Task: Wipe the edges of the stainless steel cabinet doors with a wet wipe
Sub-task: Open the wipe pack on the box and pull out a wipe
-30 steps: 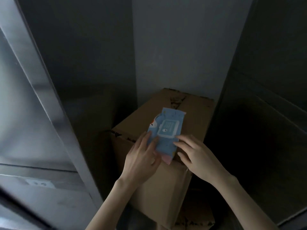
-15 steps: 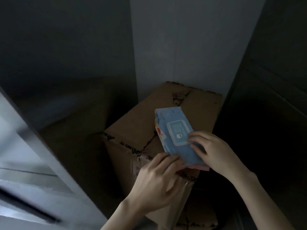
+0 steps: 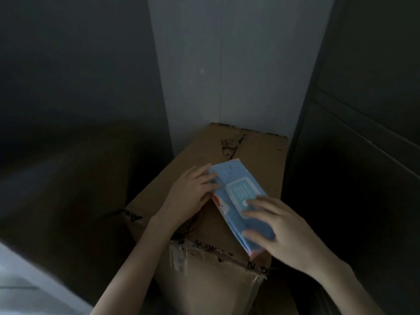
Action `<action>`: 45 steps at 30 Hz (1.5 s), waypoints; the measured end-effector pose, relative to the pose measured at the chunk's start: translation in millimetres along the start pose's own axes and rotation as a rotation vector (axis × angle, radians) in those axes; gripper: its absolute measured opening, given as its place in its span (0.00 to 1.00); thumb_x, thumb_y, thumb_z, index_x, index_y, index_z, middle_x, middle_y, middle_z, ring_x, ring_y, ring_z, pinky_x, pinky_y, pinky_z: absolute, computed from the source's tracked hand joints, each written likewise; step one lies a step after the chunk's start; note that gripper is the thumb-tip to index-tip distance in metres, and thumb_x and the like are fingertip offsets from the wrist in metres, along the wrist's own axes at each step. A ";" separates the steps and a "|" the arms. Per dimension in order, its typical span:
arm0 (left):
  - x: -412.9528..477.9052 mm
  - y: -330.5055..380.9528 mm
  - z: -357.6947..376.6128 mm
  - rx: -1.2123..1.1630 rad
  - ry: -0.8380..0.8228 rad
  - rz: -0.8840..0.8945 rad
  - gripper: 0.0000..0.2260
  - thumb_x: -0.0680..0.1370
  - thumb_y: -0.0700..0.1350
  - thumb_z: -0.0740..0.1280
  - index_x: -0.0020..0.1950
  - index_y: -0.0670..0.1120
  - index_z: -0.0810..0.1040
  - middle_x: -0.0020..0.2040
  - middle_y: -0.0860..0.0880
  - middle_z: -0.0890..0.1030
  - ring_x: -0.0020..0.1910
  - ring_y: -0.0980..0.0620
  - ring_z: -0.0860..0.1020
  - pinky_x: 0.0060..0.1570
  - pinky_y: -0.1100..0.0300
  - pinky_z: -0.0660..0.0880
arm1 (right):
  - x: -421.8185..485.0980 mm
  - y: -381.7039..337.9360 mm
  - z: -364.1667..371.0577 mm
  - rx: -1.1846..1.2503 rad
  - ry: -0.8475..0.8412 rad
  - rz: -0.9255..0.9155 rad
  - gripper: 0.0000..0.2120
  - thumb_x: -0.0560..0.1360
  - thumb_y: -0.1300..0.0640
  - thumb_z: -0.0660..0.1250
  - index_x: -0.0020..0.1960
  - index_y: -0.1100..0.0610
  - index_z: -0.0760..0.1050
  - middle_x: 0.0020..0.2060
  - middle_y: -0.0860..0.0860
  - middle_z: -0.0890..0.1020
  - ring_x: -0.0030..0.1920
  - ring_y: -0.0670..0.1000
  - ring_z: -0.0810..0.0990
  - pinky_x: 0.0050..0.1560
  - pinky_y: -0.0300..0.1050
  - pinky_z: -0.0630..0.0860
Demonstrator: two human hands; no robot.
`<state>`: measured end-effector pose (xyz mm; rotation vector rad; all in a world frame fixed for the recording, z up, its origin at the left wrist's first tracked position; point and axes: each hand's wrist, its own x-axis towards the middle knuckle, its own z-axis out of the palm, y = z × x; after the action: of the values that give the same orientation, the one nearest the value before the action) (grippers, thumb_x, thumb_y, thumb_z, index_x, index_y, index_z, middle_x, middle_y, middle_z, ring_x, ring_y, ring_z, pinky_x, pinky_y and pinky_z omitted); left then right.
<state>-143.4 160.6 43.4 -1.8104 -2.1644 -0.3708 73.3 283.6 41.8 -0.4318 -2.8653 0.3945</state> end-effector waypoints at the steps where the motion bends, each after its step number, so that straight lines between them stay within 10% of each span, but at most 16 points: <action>1: 2.0 -0.9 1.2 0.021 -0.006 0.030 0.14 0.72 0.38 0.74 0.57 0.45 0.83 0.62 0.45 0.81 0.68 0.43 0.74 0.69 0.43 0.64 | -1.0 -4.1 4.8 -0.010 -0.009 -0.002 0.40 0.66 0.23 0.41 0.67 0.41 0.70 0.70 0.36 0.65 0.72 0.40 0.55 0.67 0.38 0.50; 10: -29.0 10.9 -8.0 0.092 0.200 0.118 0.07 0.65 0.42 0.80 0.41 0.48 0.86 0.49 0.48 0.86 0.54 0.49 0.83 0.63 0.38 0.70 | 4.7 0.7 -5.1 0.075 -0.075 -0.022 0.16 0.77 0.50 0.64 0.64 0.41 0.73 0.68 0.33 0.64 0.70 0.32 0.53 0.72 0.46 0.62; 23: -69.8 45.5 -27.2 -0.144 0.210 -0.226 0.10 0.76 0.49 0.67 0.51 0.46 0.85 0.55 0.48 0.84 0.57 0.50 0.81 0.58 0.50 0.75 | 27.2 -9.5 -9.3 0.057 0.057 -0.082 0.09 0.73 0.51 0.70 0.52 0.46 0.81 0.53 0.36 0.77 0.56 0.40 0.75 0.54 0.42 0.76; 26: -48.8 41.7 -20.1 -0.179 0.025 -0.313 0.22 0.79 0.52 0.65 0.71 0.46 0.71 0.73 0.49 0.70 0.74 0.53 0.65 0.72 0.60 0.53 | 37.2 -16.8 -2.4 0.017 0.123 -0.103 0.09 0.70 0.49 0.73 0.49 0.48 0.81 0.52 0.40 0.79 0.54 0.43 0.77 0.47 0.43 0.78; 29: -47.1 40.6 0.8 -0.123 -0.091 -0.310 0.29 0.82 0.59 0.53 0.79 0.48 0.51 0.80 0.51 0.51 0.77 0.59 0.43 0.63 0.71 0.24 | 40.0 -18.8 7.2 0.024 0.191 -0.127 0.12 0.65 0.48 0.77 0.46 0.50 0.82 0.49 0.43 0.81 0.52 0.47 0.79 0.40 0.51 0.80; 33: -55.0 50.6 2.5 -0.071 -0.075 -0.375 0.29 0.79 0.58 0.52 0.73 0.42 0.67 0.74 0.44 0.68 0.74 0.51 0.62 0.73 0.50 0.48 | 33.9 -16.5 19.7 0.040 0.249 -0.123 0.13 0.65 0.44 0.74 0.46 0.49 0.81 0.50 0.42 0.80 0.53 0.45 0.78 0.44 0.56 0.77; 40: -59.6 50.1 11.1 -0.057 -0.017 -0.351 0.26 0.78 0.56 0.55 0.65 0.40 0.77 0.64 0.44 0.78 0.66 0.48 0.75 0.65 0.43 0.63 | 32.2 -17.3 22.3 0.026 0.269 -0.116 0.12 0.68 0.42 0.68 0.44 0.49 0.83 0.46 0.41 0.83 0.48 0.40 0.79 0.49 0.27 0.60; 45: -62.6 49.5 16.7 -0.295 -0.028 -0.443 0.29 0.78 0.63 0.53 0.76 0.52 0.53 0.76 0.57 0.54 0.74 0.63 0.48 0.69 0.73 0.35 | 33.1 -16.2 21.4 0.092 0.247 -0.101 0.16 0.73 0.39 0.62 0.45 0.49 0.82 0.45 0.40 0.83 0.46 0.38 0.79 0.46 0.23 0.64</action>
<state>-85.3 118.7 4.3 -1.4516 -2.6398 -0.8037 32.9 274.2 32.1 -0.2949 -2.6055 0.4206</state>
